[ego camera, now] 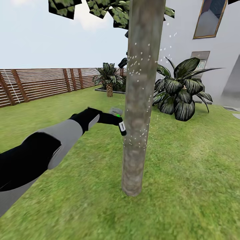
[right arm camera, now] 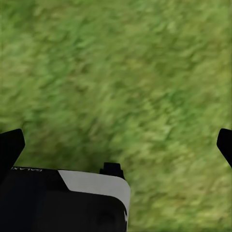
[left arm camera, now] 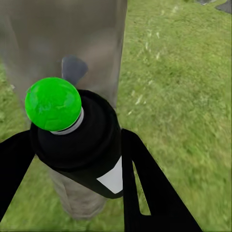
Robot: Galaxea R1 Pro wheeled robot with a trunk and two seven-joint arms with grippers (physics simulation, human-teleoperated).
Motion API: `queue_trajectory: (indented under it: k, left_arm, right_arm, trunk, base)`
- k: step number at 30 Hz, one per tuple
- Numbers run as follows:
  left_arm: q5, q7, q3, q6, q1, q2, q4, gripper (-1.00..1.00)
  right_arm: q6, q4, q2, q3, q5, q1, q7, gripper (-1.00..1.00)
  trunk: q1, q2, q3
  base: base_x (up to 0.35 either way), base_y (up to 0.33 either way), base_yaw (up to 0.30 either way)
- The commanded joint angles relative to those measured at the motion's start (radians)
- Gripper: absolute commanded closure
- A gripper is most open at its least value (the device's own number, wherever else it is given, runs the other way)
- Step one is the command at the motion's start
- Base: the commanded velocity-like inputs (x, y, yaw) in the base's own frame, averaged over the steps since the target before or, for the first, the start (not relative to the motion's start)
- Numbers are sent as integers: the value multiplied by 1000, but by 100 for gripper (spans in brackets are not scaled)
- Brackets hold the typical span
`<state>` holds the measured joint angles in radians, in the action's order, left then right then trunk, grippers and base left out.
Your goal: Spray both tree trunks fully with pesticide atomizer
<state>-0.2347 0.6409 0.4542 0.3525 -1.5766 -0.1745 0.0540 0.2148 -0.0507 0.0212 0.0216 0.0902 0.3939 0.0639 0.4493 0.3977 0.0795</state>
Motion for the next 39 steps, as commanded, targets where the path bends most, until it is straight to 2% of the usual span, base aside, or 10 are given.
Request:
queue_trajectory:
  k: [1,11,16,18,20,22,25,30,33,39]
  left_arm:
    - [-12,-8,0,-2,2,0,-8,100]
    - [-14,-64,2,-85,101,0,-17,100]
    - [-17,-106,0,-83,108,0,200,100]
    - [-17,-115,-34,86,108,0,359,100]
    - [-16,-145,-69,150,109,0,437,100]
    - [-16,-258,-108,203,109,0,539,100]
    - [-16,-307,-119,219,109,0,585,100]
    - [-16,-324,-130,211,109,0,487,100]
    - [-17,-325,-132,140,109,0,373,100]
    - [-17,-324,-123,61,109,0,247,100]
  right_arm:
    - [6,-5,0,2,10,2,7,-100]
    - [6,-5,0,2,10,2,7,-100]
    - [6,-5,0,2,10,2,7,-100]
    - [6,-5,0,2,10,2,7,-100]
    - [6,-5,0,2,10,2,7,-100]
    - [6,-4,0,2,10,2,7,-100]
    - [6,-5,0,2,10,2,7,-100]
    - [6,-5,0,2,10,2,7,-100]
    - [6,-5,0,2,10,2,7,-100]
    - [6,-4,0,2,10,2,7,-100]
  trunk:
    - [1,2,2]
    - [1,2,2]
    - [1,2,2]
    - [1,2,2]
    - [1,2,2]
    - [1,2,2]
    - [1,2,2]
    - [1,2,2]
    - [1,2,2]
    - [1,2,2]
  base:
    - [0,0,0]
    - [0,0,0]
    - [0,0,0]
    - [0,0,0]
    - [0,0,0]
    - [0,0,0]
    - [0,0,0]
    - [0,0,0]
    - [0,0,0]
    - [0,0,0]
